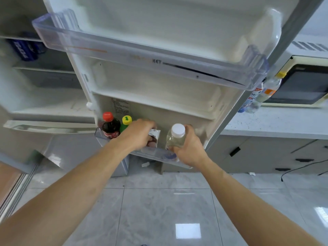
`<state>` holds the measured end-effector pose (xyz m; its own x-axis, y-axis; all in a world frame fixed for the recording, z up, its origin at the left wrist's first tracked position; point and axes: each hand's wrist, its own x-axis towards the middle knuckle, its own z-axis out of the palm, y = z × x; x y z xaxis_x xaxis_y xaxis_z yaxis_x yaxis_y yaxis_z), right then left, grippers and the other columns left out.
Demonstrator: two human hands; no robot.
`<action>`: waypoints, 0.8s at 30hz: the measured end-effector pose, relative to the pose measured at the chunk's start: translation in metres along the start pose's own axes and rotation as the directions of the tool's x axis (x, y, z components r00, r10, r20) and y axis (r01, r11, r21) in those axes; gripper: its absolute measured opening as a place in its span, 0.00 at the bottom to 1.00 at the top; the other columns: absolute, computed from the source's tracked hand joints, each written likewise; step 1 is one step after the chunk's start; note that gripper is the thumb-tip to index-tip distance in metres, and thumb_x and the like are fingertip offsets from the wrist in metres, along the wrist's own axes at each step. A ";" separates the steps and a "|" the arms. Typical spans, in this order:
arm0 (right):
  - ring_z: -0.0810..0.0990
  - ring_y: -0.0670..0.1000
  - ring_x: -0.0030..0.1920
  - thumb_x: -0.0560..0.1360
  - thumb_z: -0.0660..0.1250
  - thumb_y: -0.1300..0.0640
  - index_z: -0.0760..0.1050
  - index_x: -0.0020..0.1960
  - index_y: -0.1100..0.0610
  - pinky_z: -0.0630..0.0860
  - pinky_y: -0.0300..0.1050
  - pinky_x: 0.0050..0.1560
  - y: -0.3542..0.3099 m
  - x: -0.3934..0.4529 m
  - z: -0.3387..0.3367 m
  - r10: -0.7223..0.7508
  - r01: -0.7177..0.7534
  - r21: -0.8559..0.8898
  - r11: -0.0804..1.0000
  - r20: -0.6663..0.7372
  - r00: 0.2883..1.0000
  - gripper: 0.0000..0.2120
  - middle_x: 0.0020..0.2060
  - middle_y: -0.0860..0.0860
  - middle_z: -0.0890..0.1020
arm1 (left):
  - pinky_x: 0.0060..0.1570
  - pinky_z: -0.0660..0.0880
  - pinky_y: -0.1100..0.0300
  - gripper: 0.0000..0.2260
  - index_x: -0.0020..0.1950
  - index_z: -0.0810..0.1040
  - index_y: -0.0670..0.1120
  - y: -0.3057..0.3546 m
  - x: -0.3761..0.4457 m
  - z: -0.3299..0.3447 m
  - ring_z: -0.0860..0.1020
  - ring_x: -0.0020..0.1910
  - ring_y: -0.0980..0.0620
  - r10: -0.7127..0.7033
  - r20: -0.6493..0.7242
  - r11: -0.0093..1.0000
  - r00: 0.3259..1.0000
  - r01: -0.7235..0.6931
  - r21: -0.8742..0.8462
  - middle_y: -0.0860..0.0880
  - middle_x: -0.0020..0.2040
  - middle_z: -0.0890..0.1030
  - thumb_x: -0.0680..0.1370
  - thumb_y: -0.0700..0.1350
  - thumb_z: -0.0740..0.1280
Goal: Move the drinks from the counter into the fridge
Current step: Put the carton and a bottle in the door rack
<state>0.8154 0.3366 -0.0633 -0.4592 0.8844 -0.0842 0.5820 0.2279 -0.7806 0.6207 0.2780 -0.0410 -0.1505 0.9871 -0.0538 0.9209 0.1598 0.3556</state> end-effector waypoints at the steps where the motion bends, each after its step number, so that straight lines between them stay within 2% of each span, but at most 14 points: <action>1: 0.77 0.47 0.46 0.68 0.76 0.57 0.62 0.63 0.49 0.74 0.31 0.40 0.000 0.001 0.001 0.011 -0.011 0.004 1.000 0.007 1.000 0.30 0.44 0.38 0.75 | 0.48 0.70 0.57 0.15 0.60 0.79 0.47 -0.001 0.000 0.000 0.78 0.56 0.44 -0.001 -0.004 1.000 1.000 0.001 0.005 0.45 0.56 0.81 0.74 0.41 0.72; 2: 0.78 0.44 0.44 0.68 0.76 0.58 0.62 0.61 0.49 0.71 0.25 0.35 -0.001 0.002 0.001 0.020 -0.020 0.012 1.000 0.012 1.000 0.29 0.44 0.39 0.76 | 0.49 0.71 0.57 0.15 0.61 0.79 0.47 -0.002 0.000 0.000 0.78 0.57 0.44 -0.001 -0.007 1.000 1.000 0.001 0.008 0.45 0.57 0.81 0.75 0.41 0.72; 3: 0.77 0.41 0.43 0.68 0.76 0.58 0.63 0.61 0.48 0.70 0.24 0.31 -0.001 0.003 0.001 0.030 -0.031 0.023 0.999 0.019 0.999 0.29 0.44 0.39 0.76 | 0.51 0.72 0.56 0.15 0.61 0.79 0.47 -0.003 0.000 -0.001 0.78 0.57 0.44 0.001 -0.009 1.000 1.000 -0.001 0.009 0.45 0.58 0.81 0.75 0.41 0.71; 5: 0.76 0.37 0.42 0.68 0.76 0.58 0.63 0.62 0.50 0.70 0.25 0.27 -0.004 0.004 0.001 0.051 -0.052 0.041 0.998 0.039 0.998 0.29 0.45 0.39 0.76 | 0.54 0.73 0.55 0.16 0.64 0.78 0.47 -0.003 -0.002 -0.002 0.77 0.59 0.44 0.007 -0.006 1.000 1.000 -0.007 0.009 0.44 0.60 0.80 0.76 0.42 0.71; 9: 0.76 0.39 0.43 0.69 0.77 0.59 0.64 0.63 0.53 0.71 0.24 0.29 -0.002 0.003 0.002 0.063 -0.065 0.085 0.994 0.027 0.998 0.30 0.48 0.41 0.77 | 0.55 0.72 0.55 0.17 0.67 0.77 0.48 -0.003 -0.005 -0.002 0.76 0.61 0.43 0.017 -0.008 1.000 1.000 -0.017 0.018 0.44 0.62 0.79 0.78 0.42 0.68; 12: 0.75 0.39 0.44 0.69 0.77 0.59 0.62 0.61 0.51 0.70 0.25 0.27 -0.003 0.003 0.001 0.073 -0.077 0.083 0.994 0.046 0.996 0.29 0.47 0.41 0.76 | 0.56 0.72 0.54 0.18 0.68 0.76 0.49 -0.002 -0.009 -0.002 0.76 0.61 0.43 0.010 -0.023 1.000 1.000 -0.010 0.018 0.44 0.63 0.79 0.79 0.40 0.67; 14: 0.77 0.43 0.45 0.68 0.77 0.57 0.62 0.62 0.51 0.69 0.25 0.32 -0.007 0.004 -0.002 0.071 -0.074 0.044 0.996 0.065 0.995 0.31 0.45 0.39 0.76 | 0.57 0.72 0.54 0.17 0.68 0.76 0.48 0.000 -0.010 -0.002 0.76 0.61 0.43 0.007 -0.033 1.000 0.999 -0.007 0.010 0.44 0.63 0.79 0.79 0.40 0.67; 17: 0.78 0.47 0.50 0.67 0.77 0.55 0.63 0.67 0.51 0.71 0.34 0.45 -0.010 0.005 -0.005 0.042 -0.043 0.008 0.999 0.081 0.996 0.34 0.46 0.40 0.77 | 0.56 0.72 0.55 0.16 0.66 0.78 0.46 0.002 -0.012 -0.001 0.76 0.61 0.44 0.005 -0.070 0.999 0.998 -0.007 -0.033 0.45 0.62 0.79 0.78 0.40 0.69; 21: 0.76 0.50 0.58 0.68 0.77 0.55 0.64 0.70 0.52 0.72 0.40 0.55 -0.009 0.003 -0.007 -0.003 0.004 -0.026 1.000 0.053 0.999 0.35 0.58 0.48 0.77 | 0.57 0.73 0.53 0.17 0.66 0.77 0.45 0.003 -0.018 0.005 0.77 0.60 0.43 0.013 -0.183 0.991 0.983 -0.037 -0.132 0.44 0.61 0.79 0.77 0.39 0.69; 24: 0.74 0.52 0.63 0.70 0.76 0.55 0.63 0.72 0.51 0.72 0.46 0.65 -0.007 -0.005 -0.008 -0.040 0.040 -0.046 0.998 -0.006 0.999 0.35 0.65 0.51 0.74 | 0.58 0.72 0.55 0.20 0.69 0.75 0.46 0.005 -0.028 0.015 0.75 0.62 0.45 -0.009 -0.338 0.976 0.941 -0.064 -0.206 0.45 0.63 0.78 0.77 0.39 0.70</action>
<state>0.8188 0.3339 -0.0524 -0.4784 0.8768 -0.0490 0.5932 0.2815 -0.7543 0.6350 0.2508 -0.0516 -0.2721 0.9260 0.2618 0.8347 0.0917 0.5431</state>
